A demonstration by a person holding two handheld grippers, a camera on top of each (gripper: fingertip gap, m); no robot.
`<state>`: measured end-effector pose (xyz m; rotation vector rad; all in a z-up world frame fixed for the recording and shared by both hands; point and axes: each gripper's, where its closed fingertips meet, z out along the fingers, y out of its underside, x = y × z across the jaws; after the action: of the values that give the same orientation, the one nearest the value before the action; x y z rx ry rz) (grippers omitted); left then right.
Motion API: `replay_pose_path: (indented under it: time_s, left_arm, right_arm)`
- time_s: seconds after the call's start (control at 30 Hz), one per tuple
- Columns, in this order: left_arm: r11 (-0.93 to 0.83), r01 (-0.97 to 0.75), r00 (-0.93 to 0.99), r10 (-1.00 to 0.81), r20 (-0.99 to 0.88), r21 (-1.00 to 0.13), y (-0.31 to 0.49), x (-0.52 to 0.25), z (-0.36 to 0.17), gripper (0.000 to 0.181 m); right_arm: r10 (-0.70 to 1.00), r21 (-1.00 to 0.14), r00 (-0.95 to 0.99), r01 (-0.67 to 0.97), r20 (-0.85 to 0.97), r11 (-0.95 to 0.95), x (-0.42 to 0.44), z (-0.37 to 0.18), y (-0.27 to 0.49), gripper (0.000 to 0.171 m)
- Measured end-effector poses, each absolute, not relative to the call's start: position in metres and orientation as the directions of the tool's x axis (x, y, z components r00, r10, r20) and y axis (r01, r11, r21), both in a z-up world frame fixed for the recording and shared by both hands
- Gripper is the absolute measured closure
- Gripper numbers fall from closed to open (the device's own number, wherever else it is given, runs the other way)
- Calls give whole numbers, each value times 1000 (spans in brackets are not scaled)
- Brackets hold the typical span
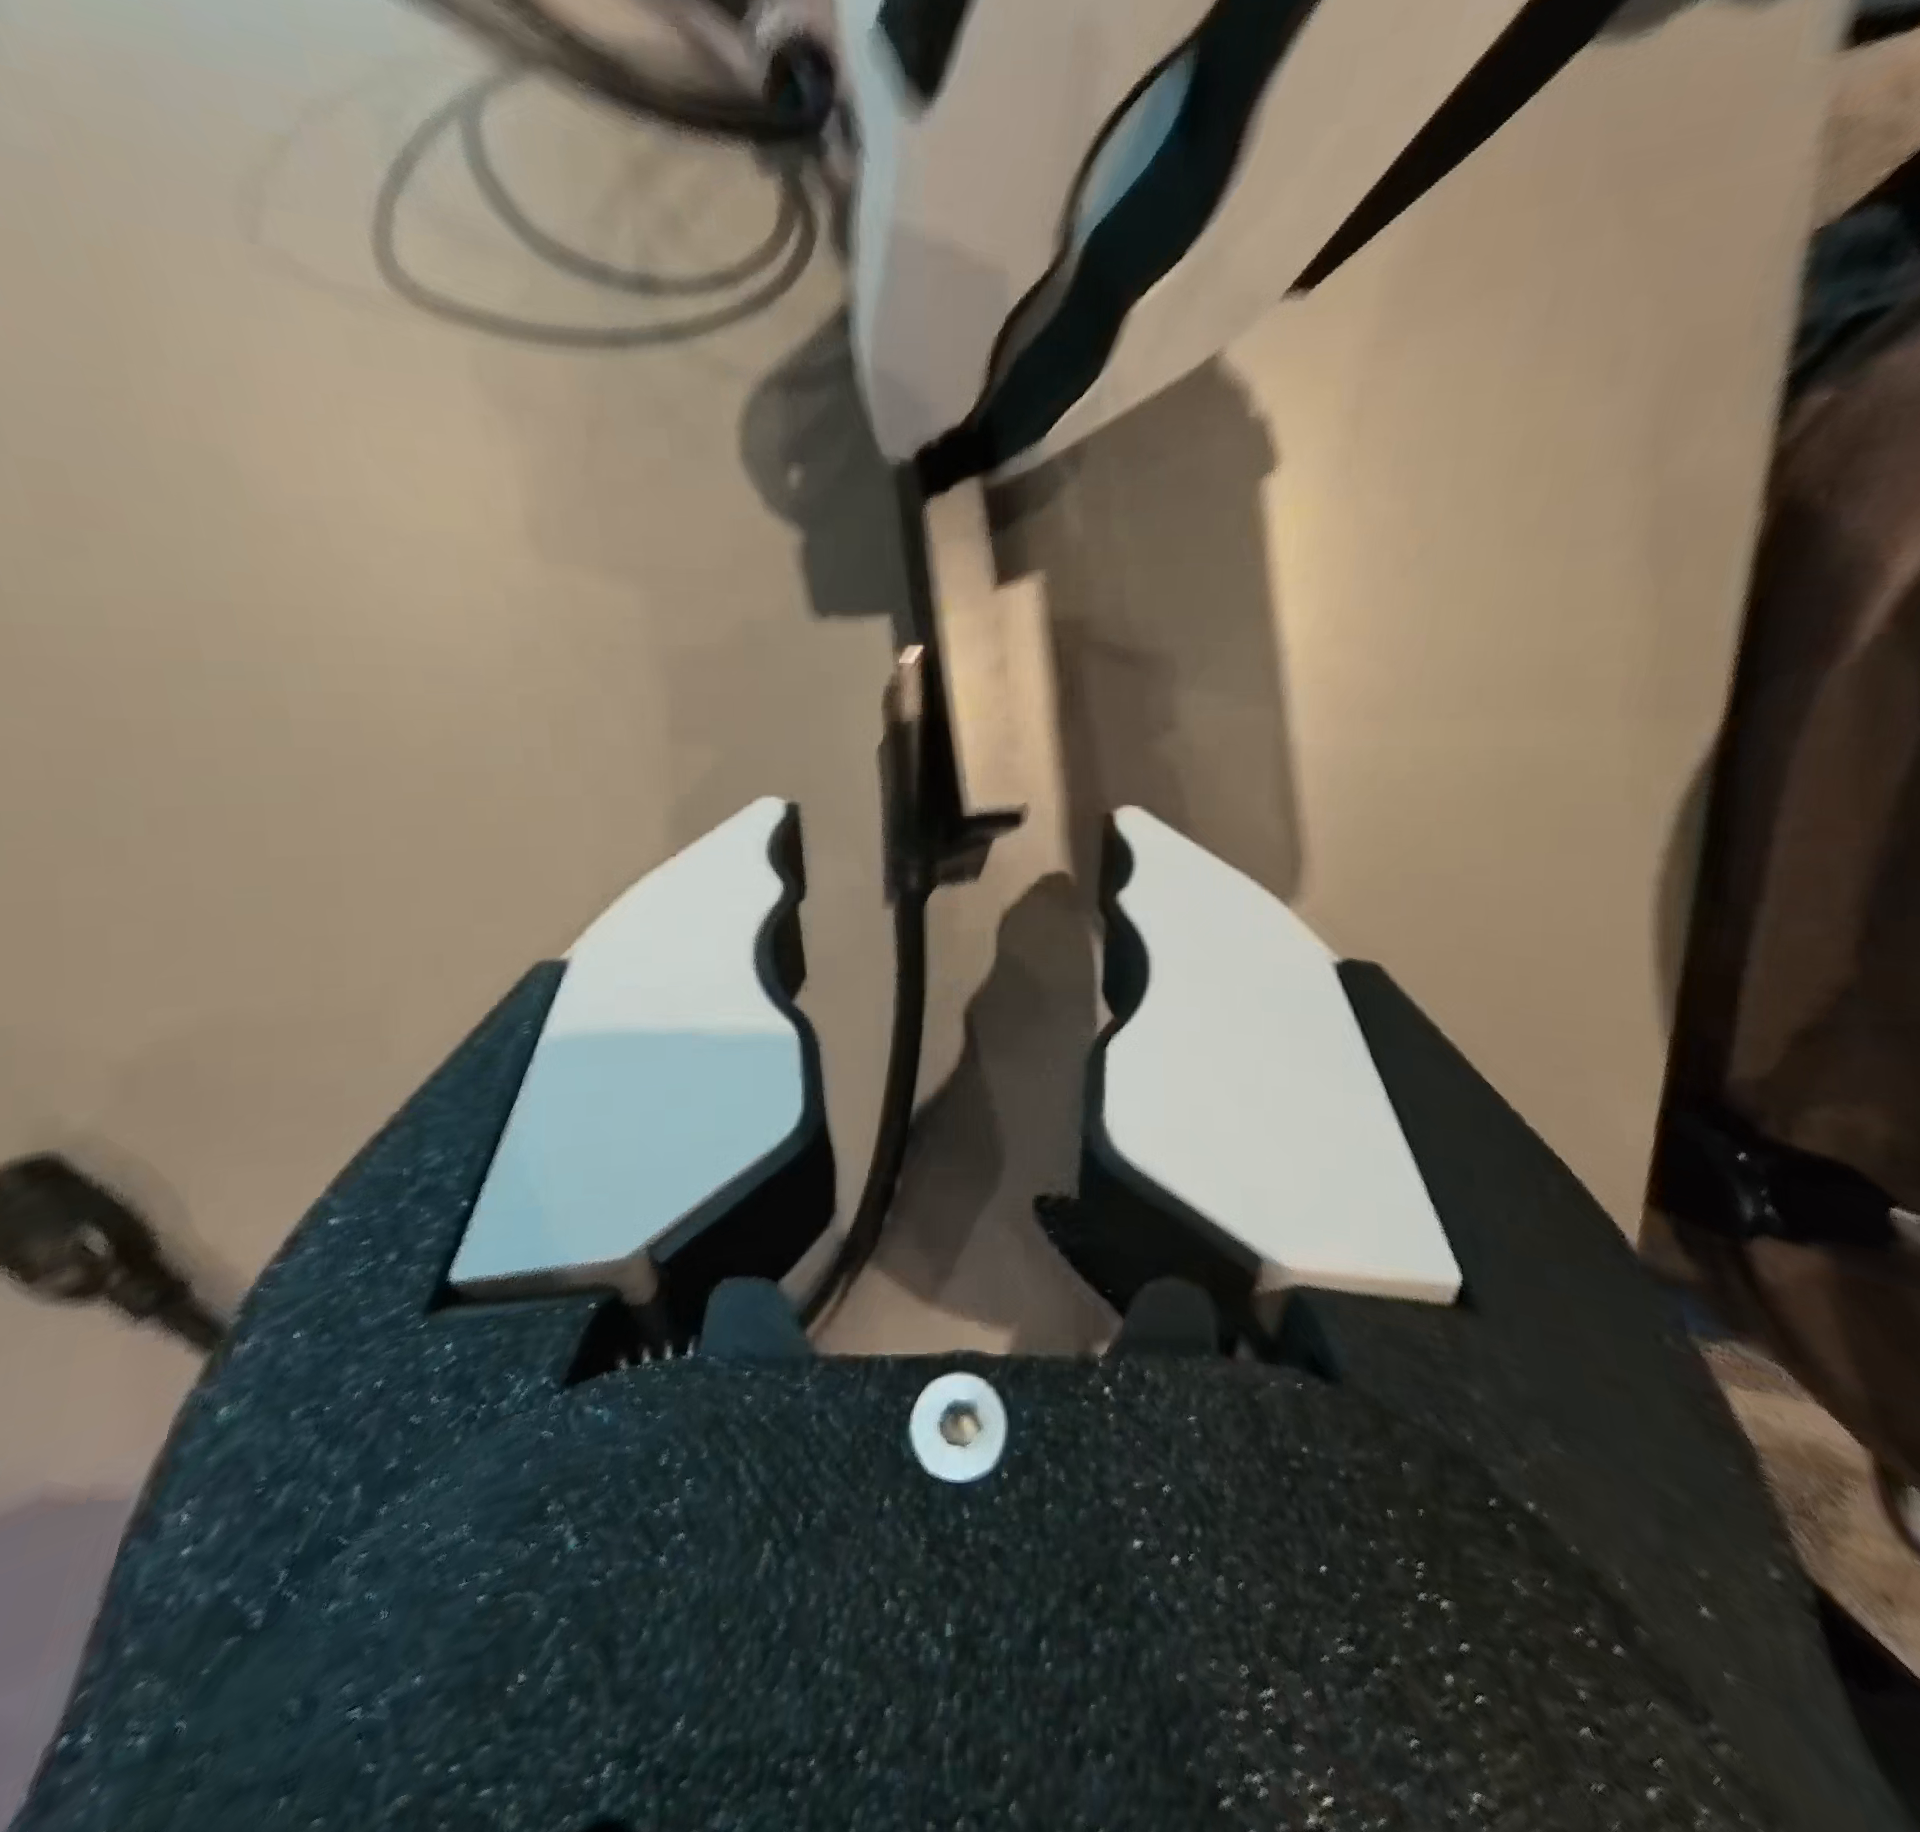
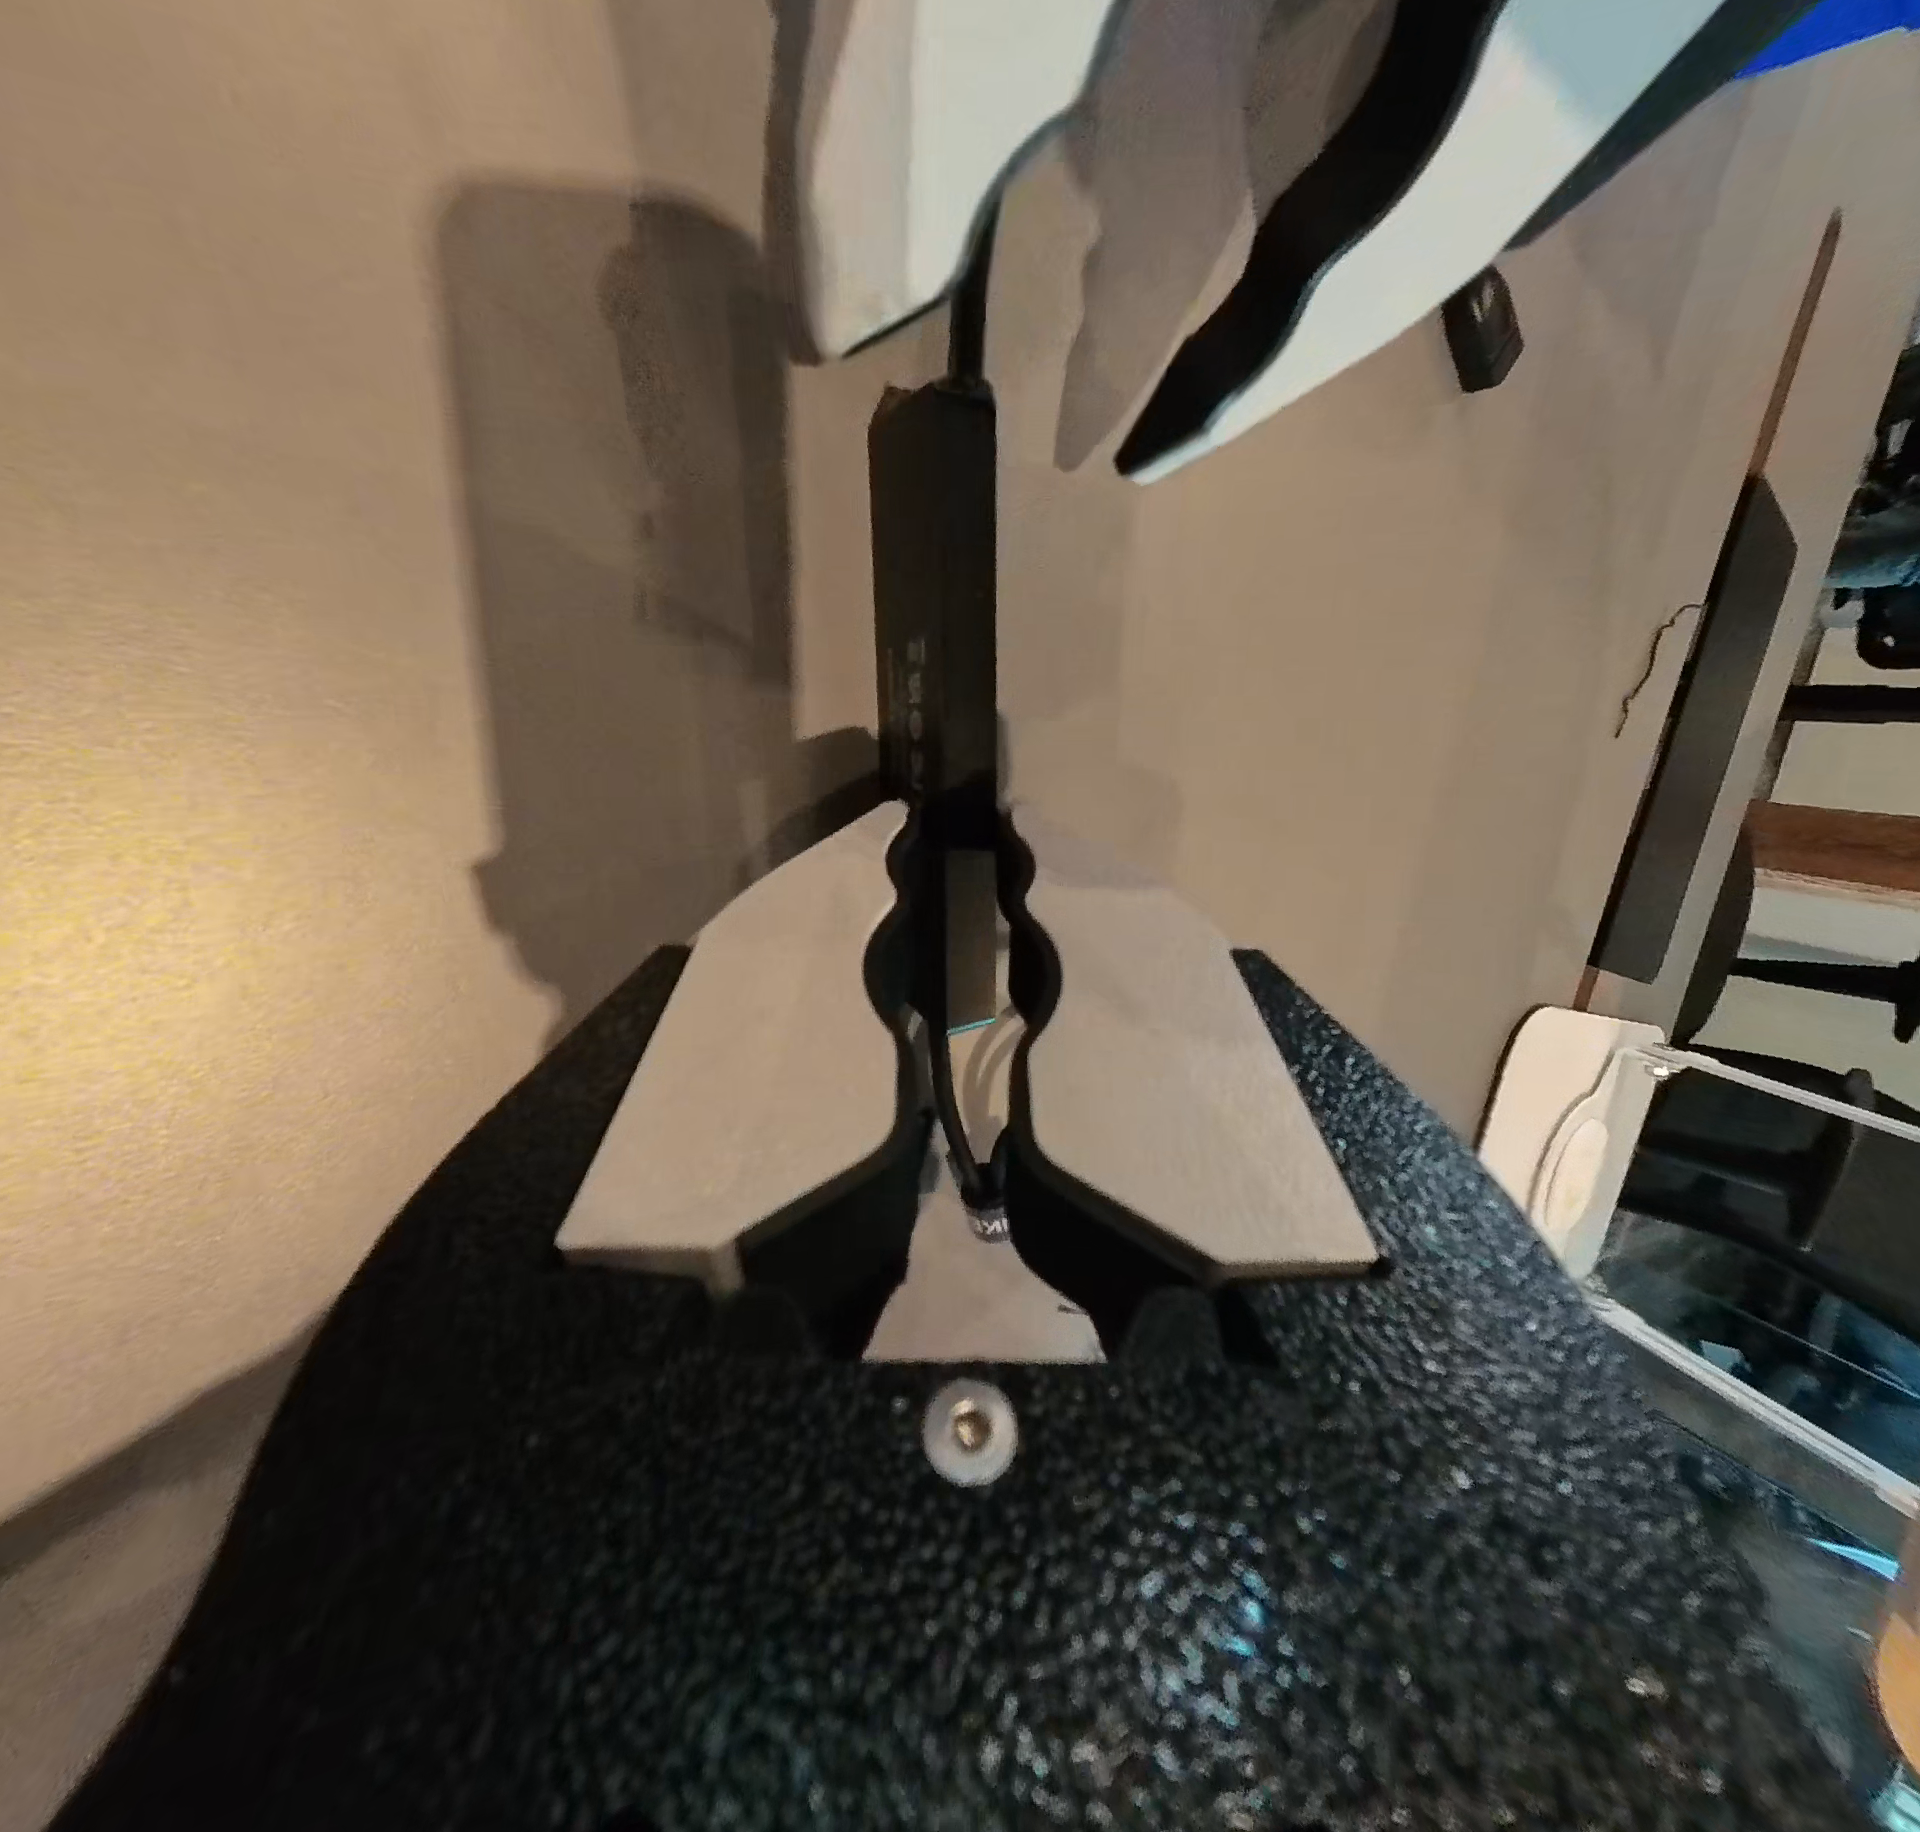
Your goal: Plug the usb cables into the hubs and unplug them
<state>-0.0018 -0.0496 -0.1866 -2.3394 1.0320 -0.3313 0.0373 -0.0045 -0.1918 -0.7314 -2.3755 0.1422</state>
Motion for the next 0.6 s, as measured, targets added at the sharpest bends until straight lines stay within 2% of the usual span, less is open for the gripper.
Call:
replay_pose_path:
  time_s: [0.1,0.33,0.43,0.6]
  left_arm:
    - [-501,-645,646,-761,-62,-578,-45,7,-190,129]
    - [-480,-684,641,-755,-139,-549,-34,8,-204,160]
    - [-457,-710,623,-762,-174,-536,-34,8,-204,162]
    - [-437,-725,606,-772,-192,-532,-34,10,-204,162]
  right_arm:
    - [551,-287,-635,476,542,831,37,-192,-4,159]
    - [563,-299,-630,482,535,824,38,-192,-3,159]
    - [600,-336,-634,499,487,799,39,-192,-5,158]
    - [719,-390,-624,607,306,693,37,-194,-8,132]
